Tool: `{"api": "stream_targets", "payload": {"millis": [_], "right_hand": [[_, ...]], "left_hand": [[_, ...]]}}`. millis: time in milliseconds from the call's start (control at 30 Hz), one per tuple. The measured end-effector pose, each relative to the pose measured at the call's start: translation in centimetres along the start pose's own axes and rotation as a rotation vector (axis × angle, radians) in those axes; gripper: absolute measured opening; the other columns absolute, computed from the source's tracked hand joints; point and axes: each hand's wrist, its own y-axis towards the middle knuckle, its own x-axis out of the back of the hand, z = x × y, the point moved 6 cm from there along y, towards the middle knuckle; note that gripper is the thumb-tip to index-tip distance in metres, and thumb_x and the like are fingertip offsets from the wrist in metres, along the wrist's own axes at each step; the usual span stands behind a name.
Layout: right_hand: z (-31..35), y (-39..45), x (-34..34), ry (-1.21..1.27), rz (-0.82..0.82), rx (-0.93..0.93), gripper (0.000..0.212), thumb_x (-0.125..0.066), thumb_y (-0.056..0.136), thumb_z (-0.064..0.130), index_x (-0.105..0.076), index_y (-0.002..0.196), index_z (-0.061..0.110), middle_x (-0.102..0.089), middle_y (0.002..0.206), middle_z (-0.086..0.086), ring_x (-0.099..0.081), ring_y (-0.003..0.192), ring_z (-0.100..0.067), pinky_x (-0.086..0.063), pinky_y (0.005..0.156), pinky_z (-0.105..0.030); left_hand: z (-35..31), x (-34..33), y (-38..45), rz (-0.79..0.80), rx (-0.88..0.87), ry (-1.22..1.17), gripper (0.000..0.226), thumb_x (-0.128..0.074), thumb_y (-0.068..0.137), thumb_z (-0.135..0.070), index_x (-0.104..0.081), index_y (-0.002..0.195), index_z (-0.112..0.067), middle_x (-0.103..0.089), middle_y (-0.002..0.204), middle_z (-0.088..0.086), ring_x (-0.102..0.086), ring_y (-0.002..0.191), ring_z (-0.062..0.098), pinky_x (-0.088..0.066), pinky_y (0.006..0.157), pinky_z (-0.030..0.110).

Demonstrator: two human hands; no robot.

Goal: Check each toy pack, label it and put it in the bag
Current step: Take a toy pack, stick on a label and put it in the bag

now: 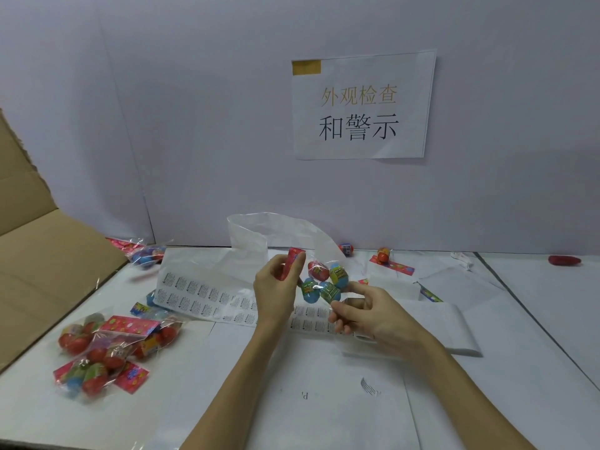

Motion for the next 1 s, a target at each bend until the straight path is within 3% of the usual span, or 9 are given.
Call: {"api": "stream_targets", "payload": {"millis": [100,167,333,467,700,767,833,867,1000], "right_hand": [[0.4,-0.1,0.6,-0.011,-0.1,0.082,0.034,-0.071,0.097,0.011,-0.06,0.129,0.012,-0.078,0.096,-0.019,-0.077,0.086,-0.029,-0.061,0.072,-0.027],[0.4,-0.1,0.7,-0.003,-0.147,0.104,0.037,-0.071,0.097,0.01,-0.056,0.13,0.016,-0.08,0.098,-0.015,-0.078,0.091,-0.03,-0.062,0.074,-0.029],[0.0,0.2,0.1,-0.059,-0.165,0.107,0.057,-0.075,0.095,0.012,-0.047,0.143,0.026,-0.079,0.113,-0.007,-0.076,0.105,-0.027,-0.061,0.094,-0.052],[-0.3,0.1,-0.1,0.003,-0.098,0.101,0.062,-0.071,0.097,0.005,-0.042,0.146,0.028,-0.076,0.121,-0.009,-0.072,0.116,-0.025,-0.059,0.098,-0.051],[-0.5,0.4,0.3,0.027,-0.143,0.095,0.049,-0.053,0.105,-0.001,-0.047,0.146,0.024,-0.072,0.128,-0.013,-0.073,0.114,-0.029,-0.057,0.1,-0.054],[-0.2,0.4,0.8,0.091,-0.16,0.101,0.044,-0.064,0.101,0.008,-0.054,0.143,0.016,-0.069,0.131,-0.016,-0.072,0.116,-0.03,-0.056,0.103,-0.053],[0.4,0.3,1.2,0.179,-0.136,0.127,0.061,-0.088,0.08,0.033,-0.063,0.131,0.011,-0.068,0.134,-0.016,-0.07,0.118,-0.033,-0.054,0.105,-0.052],[0.5,0.2,1.3,0.21,-0.133,0.127,0.067,-0.09,0.075,0.041,-0.064,0.13,0.011,-0.068,0.134,-0.015,-0.069,0.12,-0.035,-0.052,0.106,-0.054],[0.3,0.3,2.0,0.294,-0.226,0.125,0.042,-0.063,0.1,0.029,-0.058,0.137,0.01,-0.072,0.127,-0.018,-0.07,0.117,-0.038,-0.048,0.11,-0.059]], "left_hand": [[-0.8,0.4,-0.3,-0.105,-0.16,0.196,0.052,-0.076,0.081,-0.059,-0.059,0.116,-0.025,-0.062,0.102,-0.008,-0.063,0.086,0.008,-0.052,0.067,0.015],[-1.6,-0.4,-0.9,-0.082,-0.354,0.327,0.052,-0.076,0.081,-0.059,-0.06,0.112,-0.021,-0.053,0.111,-0.004,-0.054,0.097,0.011,-0.048,0.074,0.012],[-1.1,-3.7,-2.4,0.309,-0.419,0.287,0.027,-0.079,0.089,-0.045,-0.061,0.104,-0.031,-0.051,0.112,-0.009,-0.056,0.101,0.012,-0.047,0.079,0.018],[-0.9,-4.4,-3.2,0.453,-0.44,0.314,0.027,-0.074,0.091,-0.042,-0.059,0.113,-0.039,-0.048,0.123,-0.008,-0.052,0.117,0.014,-0.044,0.089,0.014],[-1.0,-4.2,-2.8,0.364,-0.476,0.334,0.014,-0.076,0.092,-0.013,-0.066,0.101,-0.02,-0.052,0.131,-0.005,-0.05,0.125,0.016,-0.053,0.094,0.037],[-1.4,-4.1,-2.6,0.343,-0.516,0.363,0.014,-0.076,0.092,-0.007,-0.067,0.099,-0.014,-0.054,0.135,-0.003,-0.051,0.126,0.018,-0.054,0.096,0.041],[-1.9,-3.8,-2.5,0.317,-0.568,0.399,0.015,-0.078,0.089,-0.004,-0.069,0.099,-0.01,-0.057,0.138,0.002,-0.053,0.127,0.021,-0.055,0.099,0.042],[-2.1,-3.8,-2.5,0.317,-0.59,0.411,0.015,-0.079,0.088,-0.004,-0.07,0.099,-0.01,-0.057,0.14,0.005,-0.054,0.129,0.024,-0.056,0.101,0.042],[-2.9,-3.8,-3.0,0.359,-0.612,0.338,0.016,-0.081,0.087,-0.006,-0.072,0.098,-0.013,-0.051,0.149,0.003,-0.052,0.137,0.02,-0.053,0.107,0.036]]}}
